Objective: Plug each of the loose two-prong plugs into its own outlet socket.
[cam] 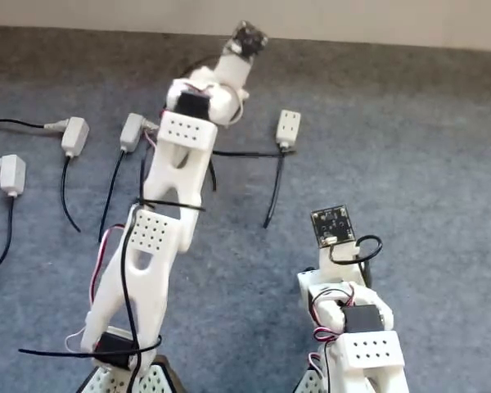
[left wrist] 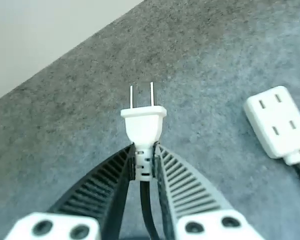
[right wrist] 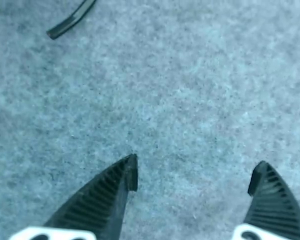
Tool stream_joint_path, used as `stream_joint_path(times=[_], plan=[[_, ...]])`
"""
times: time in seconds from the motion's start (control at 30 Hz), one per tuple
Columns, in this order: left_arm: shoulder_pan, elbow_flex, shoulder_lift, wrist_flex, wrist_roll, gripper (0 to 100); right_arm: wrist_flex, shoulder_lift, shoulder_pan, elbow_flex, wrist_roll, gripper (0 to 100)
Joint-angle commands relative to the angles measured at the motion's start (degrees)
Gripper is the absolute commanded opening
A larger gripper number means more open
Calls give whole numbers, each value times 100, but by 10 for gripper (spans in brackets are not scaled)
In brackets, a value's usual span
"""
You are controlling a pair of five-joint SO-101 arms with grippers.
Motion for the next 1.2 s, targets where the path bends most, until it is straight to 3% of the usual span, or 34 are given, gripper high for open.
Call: stream_joint_path(times=[0.0,0.13,0.37,0.57,0.7,0.87,1.0,1.17], plan=[[-13,-347,-1455,1415,-18,6,-84,-75,-13,-31,53,336],[-189,-338,-2571,2409,-26,6,-84,-75,-4,-31,53,336],[-1191,-224,-3952,2787,-308,6,-66,-75,4,-31,53,336],[-2607,1525,-4954,2787,-782,6,-66,-75,4,-31,53,336],[-2809,2862,-5622,2813,-1152,6,-57,-75,22,-31,53,336],[-1903,5622,-7011,2813,-1670,5,224,-75,963,-295,35,336],[-760,7978,-8224,2787,-1855,5,1648,-75,2009,-1490,-18,336],[1024,10044,-9508,2690,-2145,5,1815,-75,2949,-1895,695,336]])
